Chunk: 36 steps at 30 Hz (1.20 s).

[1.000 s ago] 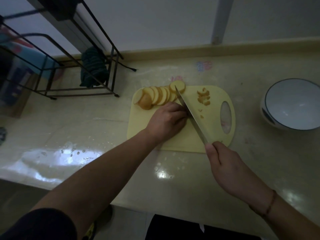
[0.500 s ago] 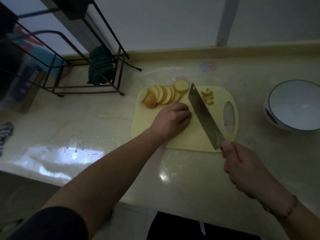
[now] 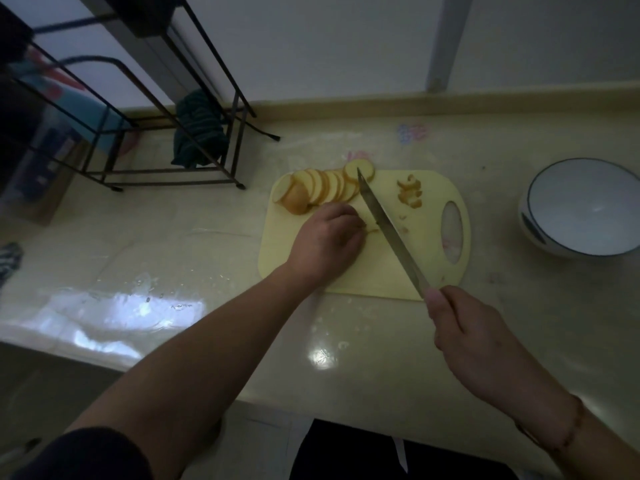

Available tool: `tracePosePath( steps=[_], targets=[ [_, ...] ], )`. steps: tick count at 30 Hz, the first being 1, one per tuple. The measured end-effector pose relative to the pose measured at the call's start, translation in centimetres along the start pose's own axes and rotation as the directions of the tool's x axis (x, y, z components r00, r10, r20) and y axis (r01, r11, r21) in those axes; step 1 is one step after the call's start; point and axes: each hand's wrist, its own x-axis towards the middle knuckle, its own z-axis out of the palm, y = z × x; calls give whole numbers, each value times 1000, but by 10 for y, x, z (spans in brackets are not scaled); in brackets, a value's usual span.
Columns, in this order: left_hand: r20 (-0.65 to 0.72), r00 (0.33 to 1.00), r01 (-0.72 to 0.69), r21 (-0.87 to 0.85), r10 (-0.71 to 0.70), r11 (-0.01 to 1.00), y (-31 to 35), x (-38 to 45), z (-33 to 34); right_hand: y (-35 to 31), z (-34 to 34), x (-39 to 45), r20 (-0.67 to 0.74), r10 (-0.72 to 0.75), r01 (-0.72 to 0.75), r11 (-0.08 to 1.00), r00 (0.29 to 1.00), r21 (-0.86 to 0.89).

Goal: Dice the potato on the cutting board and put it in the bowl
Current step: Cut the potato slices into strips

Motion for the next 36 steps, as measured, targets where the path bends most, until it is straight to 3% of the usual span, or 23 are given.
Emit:
tracePosePath(
  steps=[10, 19, 36],
  targets=[
    [43, 998, -40, 40, 38, 998, 1, 4, 0, 3, 6, 0, 18, -6, 7, 998, 1000, -57],
    [193, 975, -124, 43, 113, 991, -7, 12, -3, 2, 10, 1, 23, -30, 33, 990, 999, -134],
    [181, 976, -132, 33, 124, 991, -8, 13, 0, 4, -6, 15, 103, 65, -60, 997, 993, -47]
  ],
)
